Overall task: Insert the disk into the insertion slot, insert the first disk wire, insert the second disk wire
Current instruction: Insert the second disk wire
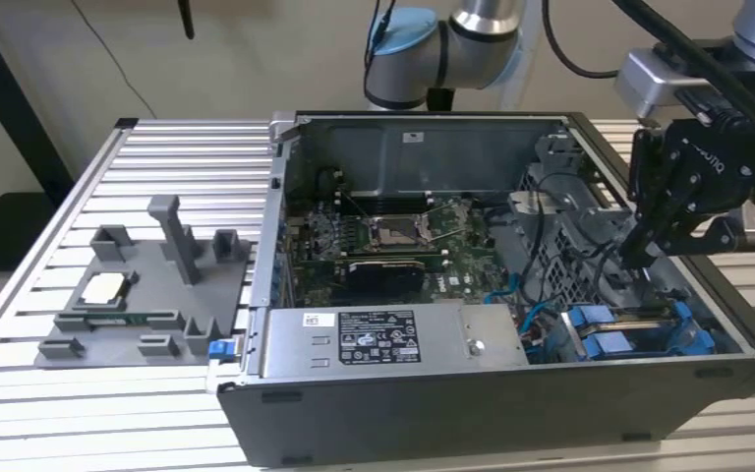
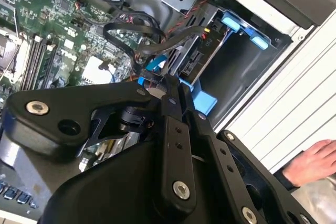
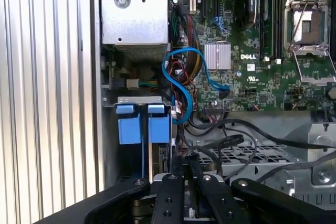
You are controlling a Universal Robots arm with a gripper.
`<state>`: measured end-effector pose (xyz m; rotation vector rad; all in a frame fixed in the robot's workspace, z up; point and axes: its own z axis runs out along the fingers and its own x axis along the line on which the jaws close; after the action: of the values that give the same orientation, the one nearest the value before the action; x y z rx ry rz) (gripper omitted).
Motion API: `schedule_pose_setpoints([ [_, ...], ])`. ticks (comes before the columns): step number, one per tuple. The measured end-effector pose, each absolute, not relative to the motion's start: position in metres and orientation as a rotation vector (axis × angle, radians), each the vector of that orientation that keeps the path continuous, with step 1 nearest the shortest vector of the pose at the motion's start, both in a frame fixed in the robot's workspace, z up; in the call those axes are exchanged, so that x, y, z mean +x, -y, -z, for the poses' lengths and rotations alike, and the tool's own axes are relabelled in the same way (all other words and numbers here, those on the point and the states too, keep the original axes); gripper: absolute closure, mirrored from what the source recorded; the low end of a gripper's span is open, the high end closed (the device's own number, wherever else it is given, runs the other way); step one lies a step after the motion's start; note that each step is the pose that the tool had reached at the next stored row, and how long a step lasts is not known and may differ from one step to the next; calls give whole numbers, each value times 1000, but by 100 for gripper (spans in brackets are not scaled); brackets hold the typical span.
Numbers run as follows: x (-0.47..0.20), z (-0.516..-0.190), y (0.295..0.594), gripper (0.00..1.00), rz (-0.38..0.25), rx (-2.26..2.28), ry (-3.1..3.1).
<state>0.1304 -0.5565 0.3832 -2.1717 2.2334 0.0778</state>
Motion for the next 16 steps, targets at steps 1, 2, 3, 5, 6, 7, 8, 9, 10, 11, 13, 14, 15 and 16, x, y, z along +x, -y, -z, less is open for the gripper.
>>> schedule_pose_setpoints([
  [1,130,-383,557,84,-78,-2172,-2233],
  [2,130,-382,557,84,-78,-2172,-2233],
  [3,130,-382,557,84,-78,-2172,-2233],
  [5,130,-381,557,84,-78,-2172,-2233],
  [6,130,-380,557,84,-78,-2172,-2233],
  [7,130,-380,557,84,-78,-2172,-2233],
  [8,130,-379,557,84,-78,-2172,-2233],
  [9,130,-378,557,84,-78,-2172,-2233],
  [10,130,-378,557,84,-78,-2172,-2233],
  [11,130,-377,557,84,-78,-2172,-2233],
  [13,130,-375,557,84,-78,-2172,-2233],
  [14,130,-374,557,84,-78,-2172,-2233],
  [15,130,-374,557,84,-78,-2172,-2233],
  [16,130,-373,557,84,-78,-2171,-2234],
])
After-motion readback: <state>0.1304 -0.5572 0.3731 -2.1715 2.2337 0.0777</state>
